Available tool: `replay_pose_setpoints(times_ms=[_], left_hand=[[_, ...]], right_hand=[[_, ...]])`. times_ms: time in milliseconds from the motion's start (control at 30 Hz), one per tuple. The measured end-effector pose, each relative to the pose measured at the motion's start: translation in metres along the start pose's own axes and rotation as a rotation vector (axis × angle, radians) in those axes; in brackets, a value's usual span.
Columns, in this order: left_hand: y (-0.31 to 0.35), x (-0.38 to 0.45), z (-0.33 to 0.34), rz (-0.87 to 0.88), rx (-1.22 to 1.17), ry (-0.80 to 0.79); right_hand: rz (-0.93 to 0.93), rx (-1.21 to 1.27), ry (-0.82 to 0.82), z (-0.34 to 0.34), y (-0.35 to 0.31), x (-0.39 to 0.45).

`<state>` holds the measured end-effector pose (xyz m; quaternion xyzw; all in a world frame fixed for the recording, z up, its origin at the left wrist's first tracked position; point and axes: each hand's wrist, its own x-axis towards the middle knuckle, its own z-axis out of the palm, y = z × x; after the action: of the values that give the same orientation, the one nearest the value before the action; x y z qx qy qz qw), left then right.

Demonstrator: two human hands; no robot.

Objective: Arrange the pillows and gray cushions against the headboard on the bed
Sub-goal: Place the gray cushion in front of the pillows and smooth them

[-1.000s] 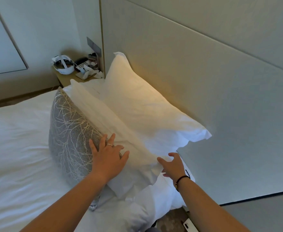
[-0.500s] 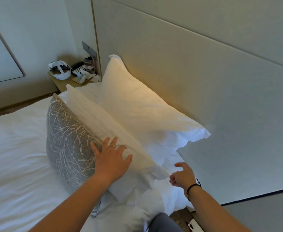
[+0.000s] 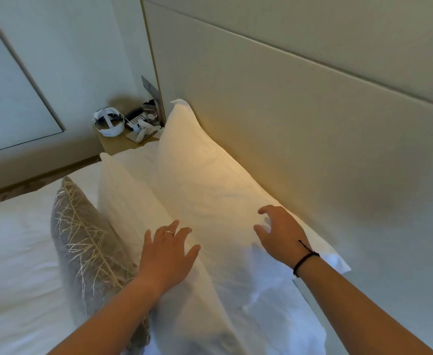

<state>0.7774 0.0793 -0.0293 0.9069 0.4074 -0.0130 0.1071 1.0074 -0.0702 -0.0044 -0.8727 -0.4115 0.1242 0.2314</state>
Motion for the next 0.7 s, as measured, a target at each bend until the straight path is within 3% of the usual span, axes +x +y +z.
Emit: replay_pose_setpoints(times_ms=[167,267,433,700], left_hand=[[0.029,0.093,-0.021,-0.015,-0.001,0.028],[0.049,0.148,-0.026,0.079,0.029,-0.005],[0.077,0.198,-0.014,0.375,0.298,-0.076],[0.084,0.264,-0.021,0.536,0.705,-0.178]], right_hand=[[0.060,-0.080,-0.231,-0.003,0.020,0.076],[0.078,-0.118,-0.320,0.008,0.031,0.093],[0.098,-0.182,-0.269,0.017,0.032,0.102],[0.106,-0.200,-0.459,0.014,0.029,0.111]])
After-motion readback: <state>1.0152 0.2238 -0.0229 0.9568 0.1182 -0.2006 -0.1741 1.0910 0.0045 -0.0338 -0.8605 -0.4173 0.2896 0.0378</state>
